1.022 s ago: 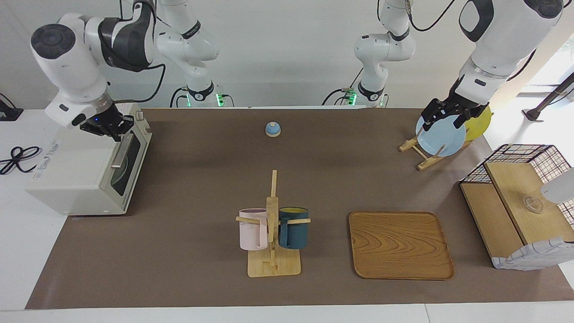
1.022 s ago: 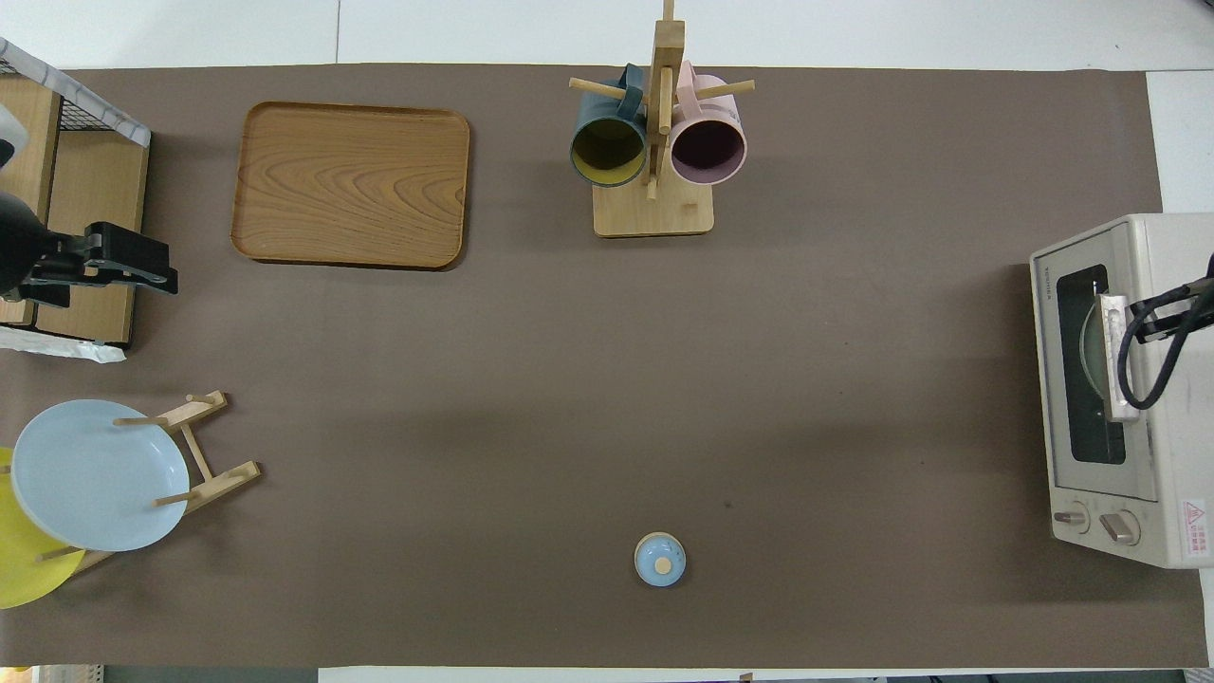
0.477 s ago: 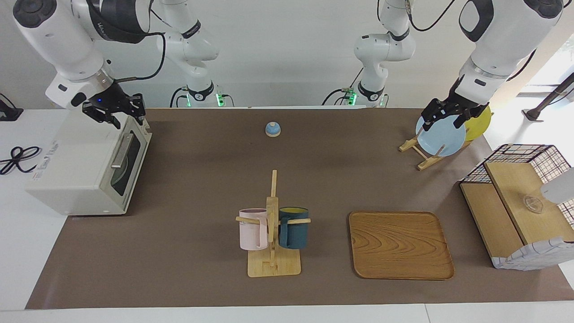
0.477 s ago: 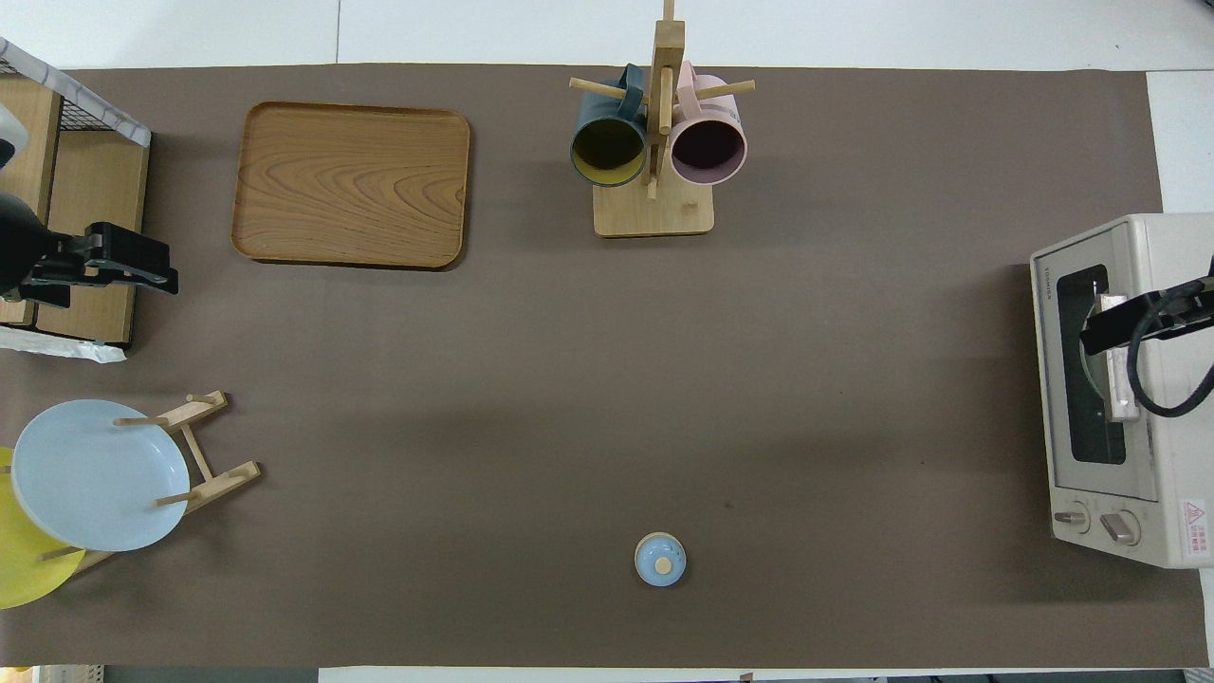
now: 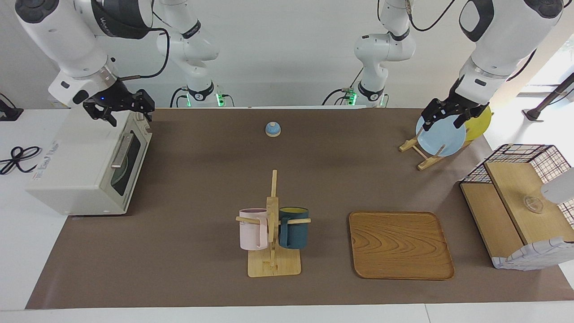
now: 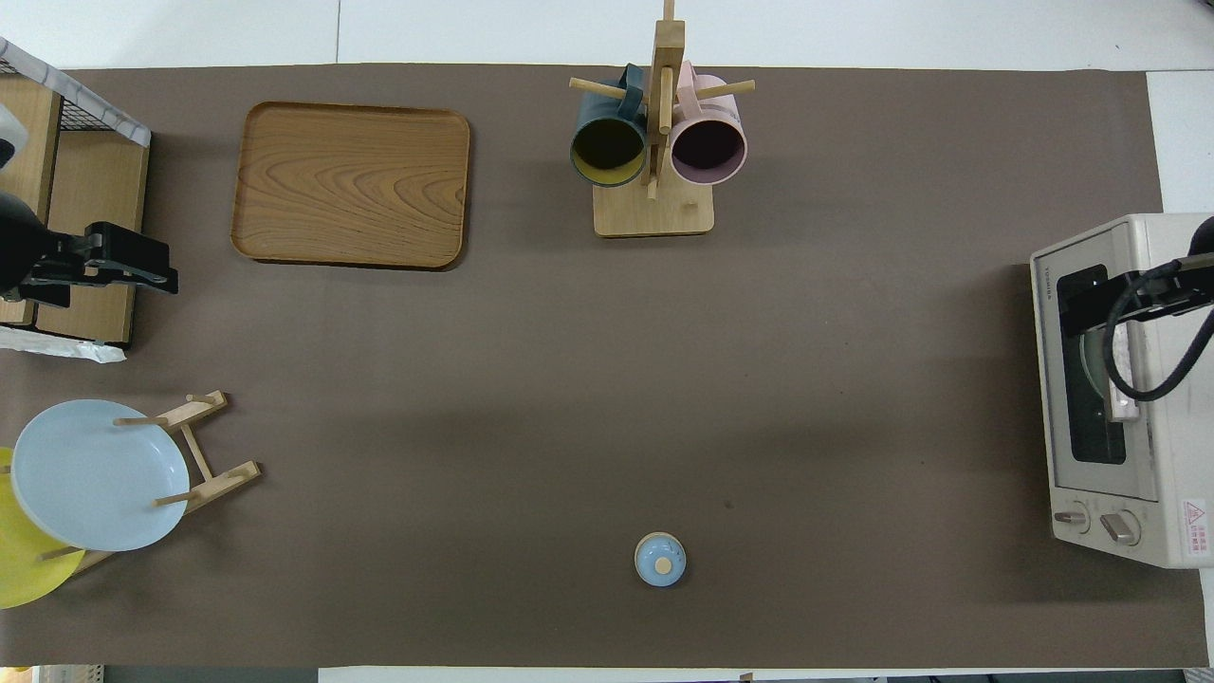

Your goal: Put corn in oven

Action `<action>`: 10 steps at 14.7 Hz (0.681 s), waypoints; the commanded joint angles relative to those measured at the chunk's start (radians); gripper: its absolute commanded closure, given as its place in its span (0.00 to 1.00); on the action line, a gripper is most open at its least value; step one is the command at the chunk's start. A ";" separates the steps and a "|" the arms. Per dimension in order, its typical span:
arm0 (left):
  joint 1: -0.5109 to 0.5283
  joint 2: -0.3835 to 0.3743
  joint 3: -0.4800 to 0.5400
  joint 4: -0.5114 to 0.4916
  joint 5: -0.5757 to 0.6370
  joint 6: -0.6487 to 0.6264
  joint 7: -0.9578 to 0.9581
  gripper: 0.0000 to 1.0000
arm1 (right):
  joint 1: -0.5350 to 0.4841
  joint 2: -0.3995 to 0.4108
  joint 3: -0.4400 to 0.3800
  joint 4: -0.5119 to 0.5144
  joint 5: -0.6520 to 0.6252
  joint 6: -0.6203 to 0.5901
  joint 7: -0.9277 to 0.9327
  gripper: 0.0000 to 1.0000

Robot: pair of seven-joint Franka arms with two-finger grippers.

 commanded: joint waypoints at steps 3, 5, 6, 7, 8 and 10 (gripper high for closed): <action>0.007 -0.016 -0.006 -0.010 0.013 -0.014 0.000 0.00 | 0.010 0.018 -0.018 0.035 0.009 -0.024 0.013 0.00; 0.007 -0.016 -0.006 -0.010 0.013 -0.014 0.002 0.00 | 0.004 0.010 -0.017 0.021 0.012 -0.023 0.011 0.00; 0.007 -0.016 -0.006 -0.010 0.013 -0.014 0.000 0.00 | 0.006 0.008 -0.017 0.021 0.012 -0.023 0.013 0.00; 0.007 -0.016 -0.006 -0.010 0.013 -0.014 0.000 0.00 | 0.010 0.008 -0.017 0.021 0.012 -0.021 0.014 0.00; 0.007 -0.016 -0.006 -0.010 0.013 -0.014 0.002 0.00 | 0.015 0.007 -0.017 0.021 0.012 -0.020 0.016 0.00; 0.007 -0.016 -0.006 -0.010 0.013 -0.014 0.000 0.00 | 0.015 0.007 -0.017 0.023 0.014 -0.014 0.016 0.00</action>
